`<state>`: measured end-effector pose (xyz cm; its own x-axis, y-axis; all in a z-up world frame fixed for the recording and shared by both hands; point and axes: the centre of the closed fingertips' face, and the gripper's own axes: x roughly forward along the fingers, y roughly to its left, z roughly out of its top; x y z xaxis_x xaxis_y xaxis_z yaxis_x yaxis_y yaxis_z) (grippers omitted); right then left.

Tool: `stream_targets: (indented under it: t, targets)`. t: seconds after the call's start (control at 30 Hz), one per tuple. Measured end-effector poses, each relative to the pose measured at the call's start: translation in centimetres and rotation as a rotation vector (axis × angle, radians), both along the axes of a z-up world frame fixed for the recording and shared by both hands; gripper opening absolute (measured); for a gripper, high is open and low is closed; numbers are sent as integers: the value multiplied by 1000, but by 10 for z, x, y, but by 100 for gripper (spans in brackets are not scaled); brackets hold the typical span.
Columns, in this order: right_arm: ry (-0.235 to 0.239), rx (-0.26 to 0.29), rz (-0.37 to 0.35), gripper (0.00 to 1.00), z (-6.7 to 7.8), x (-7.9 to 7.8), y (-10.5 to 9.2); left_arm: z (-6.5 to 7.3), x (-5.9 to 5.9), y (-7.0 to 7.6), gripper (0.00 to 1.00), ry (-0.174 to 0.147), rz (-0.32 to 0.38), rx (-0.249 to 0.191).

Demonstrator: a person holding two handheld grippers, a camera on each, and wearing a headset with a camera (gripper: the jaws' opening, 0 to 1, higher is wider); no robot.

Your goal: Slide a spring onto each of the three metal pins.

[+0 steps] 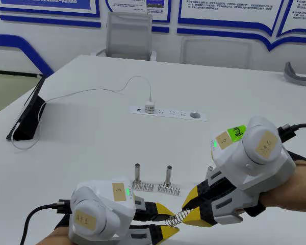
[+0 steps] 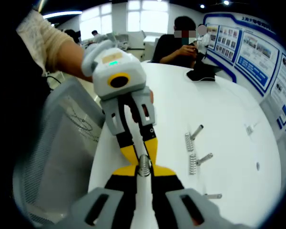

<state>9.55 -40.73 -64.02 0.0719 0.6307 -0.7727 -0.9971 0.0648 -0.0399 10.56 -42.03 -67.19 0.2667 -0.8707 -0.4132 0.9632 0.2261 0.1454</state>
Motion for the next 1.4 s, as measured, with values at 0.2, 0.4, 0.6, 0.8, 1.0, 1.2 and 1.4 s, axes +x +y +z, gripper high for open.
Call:
stream_targets:
  t: [0.2, 0.4, 0.6, 0.8, 1.0, 1.2, 1.4]
  targets:
    - [-12, 22, 9, 12, 7, 0, 9, 2, 0, -1, 11, 0, 2, -7]
    - [-22, 30, 14, 12, 9, 0, 13, 3, 0, -3, 11, 4, 4, -16]
    - [-20, 38, 7, 12, 8, 1, 14, 2, -1, -4, 11, 16, 10, -29]
    - [-19, 55, -10, 15, 9, 2, 14, 1, 0, -2, 11, 29, 19, -40]
    - [-17, 57, -23, 15, 7, 3, 12, 3, 2, -1, 11, 40, 34, -61]
    - [-17, 73, -37, 14, 7, 4, 14, 5, 4, -1, 11, 48, 44, -75]
    - [-9, 91, -55, 12, 7, 6, 15, 5, 4, -2, 11, 55, 53, -83]
